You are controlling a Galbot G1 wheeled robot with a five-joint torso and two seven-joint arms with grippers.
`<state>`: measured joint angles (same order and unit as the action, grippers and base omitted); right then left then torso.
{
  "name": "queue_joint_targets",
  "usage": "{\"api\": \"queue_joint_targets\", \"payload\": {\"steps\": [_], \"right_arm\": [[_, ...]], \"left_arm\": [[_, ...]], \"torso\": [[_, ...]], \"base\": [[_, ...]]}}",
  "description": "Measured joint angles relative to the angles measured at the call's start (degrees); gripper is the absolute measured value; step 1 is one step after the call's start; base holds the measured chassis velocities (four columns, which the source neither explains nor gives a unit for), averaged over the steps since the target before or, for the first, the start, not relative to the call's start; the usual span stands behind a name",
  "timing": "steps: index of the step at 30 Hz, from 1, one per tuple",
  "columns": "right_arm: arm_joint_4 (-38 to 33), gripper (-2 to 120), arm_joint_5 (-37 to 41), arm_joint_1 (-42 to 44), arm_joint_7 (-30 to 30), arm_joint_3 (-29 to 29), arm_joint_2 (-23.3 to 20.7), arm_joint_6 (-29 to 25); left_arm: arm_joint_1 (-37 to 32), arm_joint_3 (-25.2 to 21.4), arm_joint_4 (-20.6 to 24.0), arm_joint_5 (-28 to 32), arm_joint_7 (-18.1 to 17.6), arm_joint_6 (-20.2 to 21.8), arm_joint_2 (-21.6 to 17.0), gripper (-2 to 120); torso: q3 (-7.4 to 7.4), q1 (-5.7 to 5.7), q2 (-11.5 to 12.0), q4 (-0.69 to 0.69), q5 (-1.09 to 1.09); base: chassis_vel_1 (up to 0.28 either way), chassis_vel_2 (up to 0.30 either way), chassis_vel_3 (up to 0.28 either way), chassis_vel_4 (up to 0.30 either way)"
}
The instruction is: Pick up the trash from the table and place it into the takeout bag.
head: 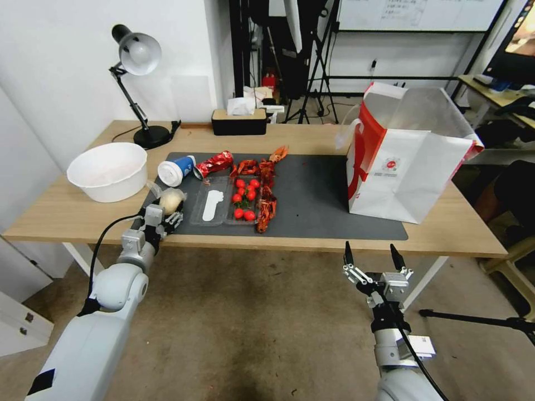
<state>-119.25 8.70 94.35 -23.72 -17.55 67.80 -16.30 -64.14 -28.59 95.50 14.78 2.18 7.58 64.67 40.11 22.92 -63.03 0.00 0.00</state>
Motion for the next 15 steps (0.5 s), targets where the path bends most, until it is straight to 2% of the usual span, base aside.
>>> {"api": "queue_joint_targets", "payload": {"steps": [2,4,6,8,12,15], "right_arm": [[0.0,98,0.0,0.0,0.0,0.0,0.0,0.0],[0.1,98,-0.1,0.0,0.0,0.2,0.1,0.1],[0.1,97,-0.1,0.0,0.0,0.2,0.2,0.1],[0.1,97,-0.1,0.0,0.0,0.3,0.2,0.1],[0.1,96,-0.1,-0.1,0.0,0.3,0.2,0.1],[0.1,96,-0.1,-0.1,0.0,0.4,0.2,0.2]], "left_arm": [[0.0,0.0,0.0,0.0,0.1,0.0,0.0,41],[0.0,-0.1,0.0,-0.1,0.7,-0.2,-0.2,27],[0.0,-0.1,0.0,-0.1,0.8,-0.3,-0.3,26],[0.0,-0.1,0.0,-0.1,1.1,-1.0,-0.4,16],[0.3,-0.1,0.0,0.5,1.9,-2.6,-0.7,8],[0.8,0.3,0.7,2.1,2.6,-3.6,-1.5,7]], "torso": [[0.00,0.00,0.0,0.00,0.00],[0.00,0.00,0.0,0.00,0.00],[0.00,0.00,0.0,0.00,0.00],[0.00,0.00,0.0,0.00,0.00],[0.00,0.00,0.0,0.00,0.01],[-0.01,0.00,0.0,-0.01,0.00]], "base": [[0.000,0.000,0.000,0.000],[0.000,0.000,0.000,0.000],[0.000,0.000,0.000,0.000],[0.000,0.000,0.000,0.000],[0.000,0.000,0.000,0.000],[0.000,0.000,0.000,0.000]]}}
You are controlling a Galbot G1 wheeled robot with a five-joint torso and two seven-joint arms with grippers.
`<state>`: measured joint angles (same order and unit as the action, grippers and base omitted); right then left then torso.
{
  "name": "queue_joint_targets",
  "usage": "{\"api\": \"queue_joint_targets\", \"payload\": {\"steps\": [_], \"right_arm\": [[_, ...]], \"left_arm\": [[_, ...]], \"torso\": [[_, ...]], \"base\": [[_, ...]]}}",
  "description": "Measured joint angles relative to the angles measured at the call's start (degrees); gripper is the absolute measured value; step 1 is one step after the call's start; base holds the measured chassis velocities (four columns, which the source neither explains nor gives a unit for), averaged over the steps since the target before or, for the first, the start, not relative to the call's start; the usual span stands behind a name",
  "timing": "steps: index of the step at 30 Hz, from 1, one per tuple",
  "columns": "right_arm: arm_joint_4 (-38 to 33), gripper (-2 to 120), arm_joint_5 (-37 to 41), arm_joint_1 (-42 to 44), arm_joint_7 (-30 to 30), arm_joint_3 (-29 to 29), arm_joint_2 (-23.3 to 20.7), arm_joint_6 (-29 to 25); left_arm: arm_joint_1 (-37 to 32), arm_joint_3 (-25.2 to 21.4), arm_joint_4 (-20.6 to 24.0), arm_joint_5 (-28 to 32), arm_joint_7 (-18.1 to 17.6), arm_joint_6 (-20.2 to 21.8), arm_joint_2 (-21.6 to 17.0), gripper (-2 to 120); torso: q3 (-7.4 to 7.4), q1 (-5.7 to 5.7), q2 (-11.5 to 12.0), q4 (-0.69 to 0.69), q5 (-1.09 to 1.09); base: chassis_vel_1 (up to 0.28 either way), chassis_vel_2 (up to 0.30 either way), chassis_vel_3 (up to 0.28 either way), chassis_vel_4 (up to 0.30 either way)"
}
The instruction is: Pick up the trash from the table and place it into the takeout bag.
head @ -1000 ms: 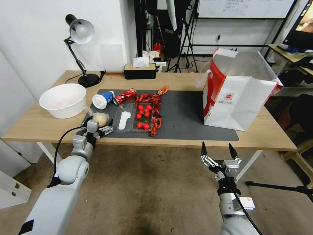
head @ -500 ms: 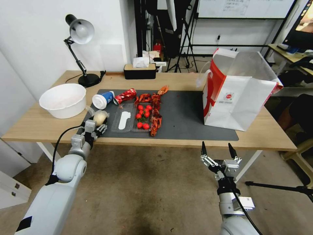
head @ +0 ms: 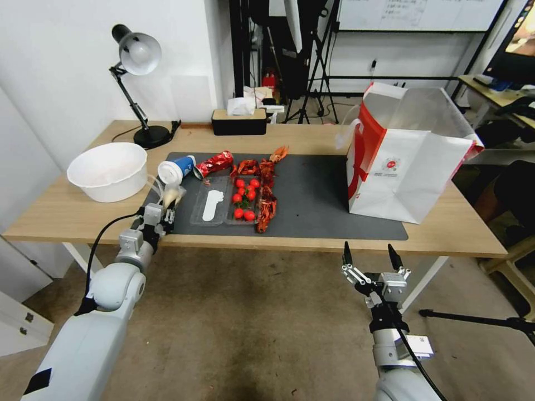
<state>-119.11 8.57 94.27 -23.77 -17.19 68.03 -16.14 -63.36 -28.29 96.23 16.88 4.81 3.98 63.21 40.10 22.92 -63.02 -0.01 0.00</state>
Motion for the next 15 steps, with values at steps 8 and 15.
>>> {"api": "queue_joint_targets", "payload": {"steps": [8,15], "right_arm": [[-0.2,95,0.0,0.1,0.0,0.0,0.3,0.0],[-0.4,95,0.0,0.3,0.0,-0.2,0.6,0.0]], "left_arm": [[3.6,4.0,2.7,11.0,7.4,-3.3,-3.5,7],[13.8,13.9,2.4,26.0,15.0,-6.9,-8.3,6]], "torso": [[0.00,0.00,0.0,0.00,-0.01],[0.01,0.00,0.0,0.01,0.00]], "base": [[0.000,0.000,0.000,0.000],[0.000,0.000,0.000,0.000]]}}
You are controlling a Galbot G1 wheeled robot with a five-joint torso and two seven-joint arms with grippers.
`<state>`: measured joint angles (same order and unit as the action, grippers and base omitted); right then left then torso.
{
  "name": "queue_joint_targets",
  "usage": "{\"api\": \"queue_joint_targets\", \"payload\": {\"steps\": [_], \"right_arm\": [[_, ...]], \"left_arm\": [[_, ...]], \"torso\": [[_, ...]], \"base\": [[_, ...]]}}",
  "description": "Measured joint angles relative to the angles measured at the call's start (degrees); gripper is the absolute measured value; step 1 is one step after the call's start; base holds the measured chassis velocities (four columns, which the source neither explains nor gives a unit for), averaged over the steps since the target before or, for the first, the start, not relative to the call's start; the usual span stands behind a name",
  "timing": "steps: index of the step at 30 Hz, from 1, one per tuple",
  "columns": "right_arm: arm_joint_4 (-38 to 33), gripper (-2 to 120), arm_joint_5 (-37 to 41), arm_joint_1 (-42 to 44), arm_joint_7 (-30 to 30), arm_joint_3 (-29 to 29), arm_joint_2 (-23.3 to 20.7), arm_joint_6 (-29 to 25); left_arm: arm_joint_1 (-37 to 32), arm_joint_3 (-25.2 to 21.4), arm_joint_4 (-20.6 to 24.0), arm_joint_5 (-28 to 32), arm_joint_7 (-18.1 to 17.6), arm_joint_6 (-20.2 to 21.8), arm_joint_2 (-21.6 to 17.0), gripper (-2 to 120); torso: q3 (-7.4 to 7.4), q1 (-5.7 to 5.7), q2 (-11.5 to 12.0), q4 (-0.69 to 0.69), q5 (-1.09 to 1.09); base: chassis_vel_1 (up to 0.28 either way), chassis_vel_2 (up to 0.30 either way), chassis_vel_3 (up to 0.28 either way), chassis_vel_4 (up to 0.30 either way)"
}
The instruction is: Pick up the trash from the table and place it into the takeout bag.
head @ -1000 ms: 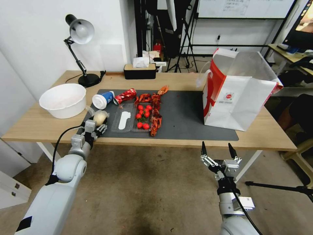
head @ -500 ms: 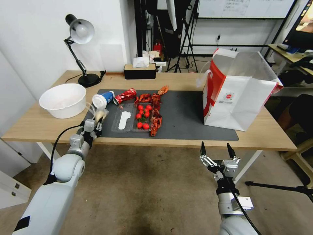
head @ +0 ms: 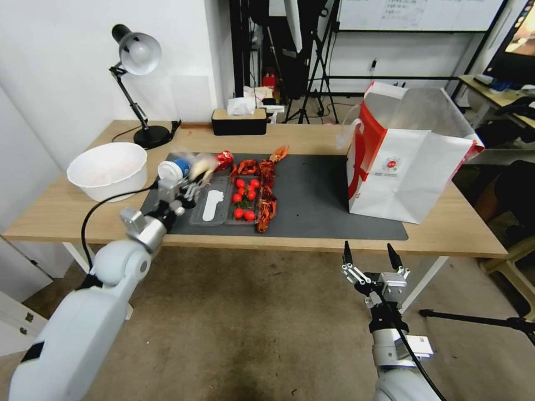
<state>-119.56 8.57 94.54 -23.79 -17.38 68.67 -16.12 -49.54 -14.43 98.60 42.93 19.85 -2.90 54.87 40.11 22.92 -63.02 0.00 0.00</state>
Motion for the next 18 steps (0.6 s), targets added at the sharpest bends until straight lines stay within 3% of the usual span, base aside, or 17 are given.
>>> {"api": "queue_joint_targets", "payload": {"steps": [3,4,7,8,11,18], "right_arm": [[0.0,95,0.0,0.0,0.0,-0.1,0.2,0.2],[0.0,95,0.0,0.0,0.0,-0.1,0.2,0.2],[-0.2,95,-0.5,-0.5,-0.1,-0.1,0.2,0.7],[-0.2,95,-0.5,-0.5,-0.1,-0.1,0.2,0.7],[-0.3,93,-0.6,-1.3,-0.2,-0.1,0.3,1.3],[-0.2,93,-0.8,-2.2,-0.3,-0.2,0.4,1.8]], "left_arm": [[7.6,7.3,-1.6,5.9,1.1,-0.7,-1.7,6],[7.6,7.3,-1.6,5.9,1.1,-0.7,-1.7,6],[16.6,16.3,-4.1,10.7,1.3,-0.9,-1.5,6],[16.6,16.3,-4.1,10.7,1.3,-0.9,-1.5,6],[24.7,23.5,-7.2,12.8,1.3,-0.9,0.8,6],[34.6,31.8,-12.6,15.0,1.2,-0.8,6.6,6]], "torso": [[0.00,0.00,0.0,0.00,-0.01],[0.00,0.00,0.0,0.00,-0.01],[0.01,0.00,0.0,0.00,-0.03],[0.01,0.00,0.0,0.00,-0.03],[0.01,0.00,0.0,0.02,-0.01],[0.01,0.00,0.0,0.00,-0.02]], "base": [[0.000,0.000,0.000,0.000],[0.000,0.000,0.000,0.000],[0.000,0.000,0.000,0.000],[0.000,0.000,0.000,0.000],[0.000,0.000,0.000,0.000],[0.000,0.000,0.000,0.000]]}}
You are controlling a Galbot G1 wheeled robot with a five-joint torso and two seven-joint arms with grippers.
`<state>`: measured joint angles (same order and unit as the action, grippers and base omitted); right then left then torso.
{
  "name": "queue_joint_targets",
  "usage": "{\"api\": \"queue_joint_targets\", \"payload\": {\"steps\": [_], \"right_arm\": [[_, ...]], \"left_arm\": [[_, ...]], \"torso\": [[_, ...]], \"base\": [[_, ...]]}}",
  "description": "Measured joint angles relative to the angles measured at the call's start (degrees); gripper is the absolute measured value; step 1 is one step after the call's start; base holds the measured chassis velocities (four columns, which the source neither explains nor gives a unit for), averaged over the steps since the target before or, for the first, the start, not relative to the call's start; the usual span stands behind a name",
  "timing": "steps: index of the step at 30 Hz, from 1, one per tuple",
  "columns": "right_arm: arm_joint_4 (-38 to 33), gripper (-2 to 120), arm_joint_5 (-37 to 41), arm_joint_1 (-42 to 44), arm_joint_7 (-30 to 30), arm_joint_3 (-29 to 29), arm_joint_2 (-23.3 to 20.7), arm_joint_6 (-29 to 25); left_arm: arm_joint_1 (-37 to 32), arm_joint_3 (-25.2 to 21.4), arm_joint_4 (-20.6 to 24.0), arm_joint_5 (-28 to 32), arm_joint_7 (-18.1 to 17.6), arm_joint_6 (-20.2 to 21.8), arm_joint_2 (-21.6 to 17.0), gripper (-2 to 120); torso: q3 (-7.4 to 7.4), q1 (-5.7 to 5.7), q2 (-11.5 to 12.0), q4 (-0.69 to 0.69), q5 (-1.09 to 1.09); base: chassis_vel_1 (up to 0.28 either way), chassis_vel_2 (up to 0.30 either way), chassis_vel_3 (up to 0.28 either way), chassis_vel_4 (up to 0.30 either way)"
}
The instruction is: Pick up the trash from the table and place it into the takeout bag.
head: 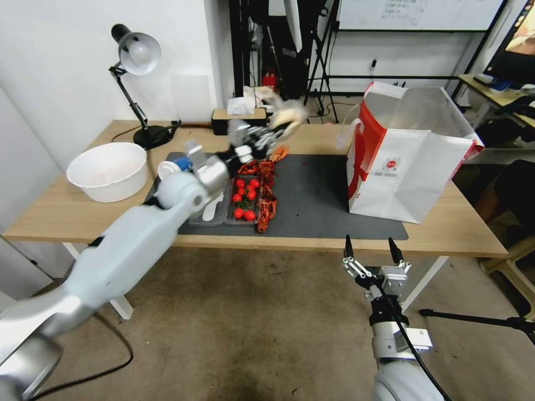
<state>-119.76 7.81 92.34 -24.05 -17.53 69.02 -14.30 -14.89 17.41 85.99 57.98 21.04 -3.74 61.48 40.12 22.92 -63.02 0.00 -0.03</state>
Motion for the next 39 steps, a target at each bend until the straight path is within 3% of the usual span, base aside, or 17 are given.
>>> {"api": "queue_joint_targets", "payload": {"steps": [8,12,16,23,24,28,32,35,39], "right_arm": [[0.3,93,0.0,-1.2,0.0,0.0,0.0,0.5],[0.4,93,0.0,-1.6,-0.1,-0.1,0.0,0.8],[0.5,93,0.1,-2.3,-0.1,0.0,0.1,1.0],[0.6,93,0.1,-2.4,-0.1,-0.1,0.2,1.0],[0.6,93,0.1,-2.4,-0.1,-0.1,0.4,1.0],[0.6,93,0.2,-2.4,-0.2,-0.1,0.5,1.1],[0.5,93,0.2,-2.4,-0.2,-0.1,1.0,1.1],[0.4,93,0.2,-2.4,-0.2,-0.1,1.1,1.1],[0.4,93,0.2,-2.3,-0.1,0.0,1.2,1.1]], "left_arm": [[11.2,8.3,-9.1,2.4,0.5,0.1,9.0,6],[13.9,10.4,-11.5,3.3,0.6,0.1,11.6,6],[17.5,12.8,-16.4,4.1,1.3,0.1,16.6,6],[18.9,14.1,-19.7,4.3,2.1,0.1,20.2,6],[19.5,14.4,-21.5,4.3,2.6,0.0,22.1,6],[19.8,14.6,-22.6,4.3,2.9,0.0,23.0,6],[21.1,15.5,-27.7,3.3,3.9,-0.8,26.2,6],[21.2,15.1,-28.7,2.3,4.1,-0.9,27.0,6],[21.3,14.8,-28.8,2.0,4.1,-0.9,27.3,16]], "torso": [[0.00,-0.01,0.0,0.00,0.01],[0.00,-0.01,0.0,0.01,0.01],[0.00,0.00,0.0,0.01,0.01],[-0.01,-0.01,0.0,0.00,0.02],[-0.01,-0.01,0.0,0.00,0.02],[-0.01,0.00,0.0,0.00,0.02],[-0.01,-0.01,0.0,0.00,0.02],[-0.01,0.00,0.0,0.01,0.02],[-0.01,-0.01,0.0,-0.01,0.03]], "base": [[0.000,0.000,0.000,0.000],[0.000,0.000,0.000,0.000],[0.000,0.000,0.000,0.000],[0.000,0.000,0.000,0.000],[0.000,0.000,0.000,0.000],[0.000,0.000,0.000,0.000],[0.000,0.000,0.000,0.000],[0.000,0.000,0.000,0.000],[0.000,0.000,0.000,0.000]]}}
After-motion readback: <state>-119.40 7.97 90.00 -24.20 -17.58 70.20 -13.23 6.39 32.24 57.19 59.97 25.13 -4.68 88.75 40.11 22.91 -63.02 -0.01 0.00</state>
